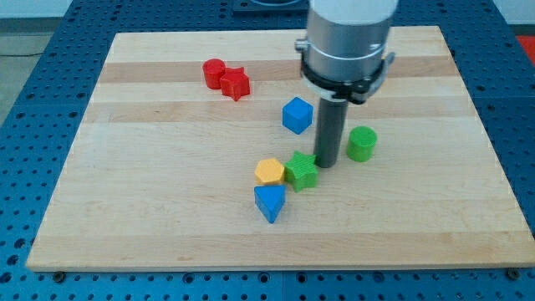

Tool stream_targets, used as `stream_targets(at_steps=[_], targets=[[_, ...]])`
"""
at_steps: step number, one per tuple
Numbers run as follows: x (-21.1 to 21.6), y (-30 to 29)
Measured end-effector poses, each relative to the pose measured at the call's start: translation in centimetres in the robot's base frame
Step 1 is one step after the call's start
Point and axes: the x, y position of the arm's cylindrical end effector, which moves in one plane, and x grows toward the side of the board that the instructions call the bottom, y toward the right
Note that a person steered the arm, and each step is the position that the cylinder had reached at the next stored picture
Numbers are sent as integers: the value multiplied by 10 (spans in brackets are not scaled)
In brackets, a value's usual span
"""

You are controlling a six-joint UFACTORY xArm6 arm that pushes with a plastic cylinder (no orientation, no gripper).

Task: Move the green star into the green circle

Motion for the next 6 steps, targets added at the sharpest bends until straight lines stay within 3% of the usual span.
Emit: stream_targets(at_steps=[4, 5, 6], targets=[[5, -144], [50, -149], [51, -134]])
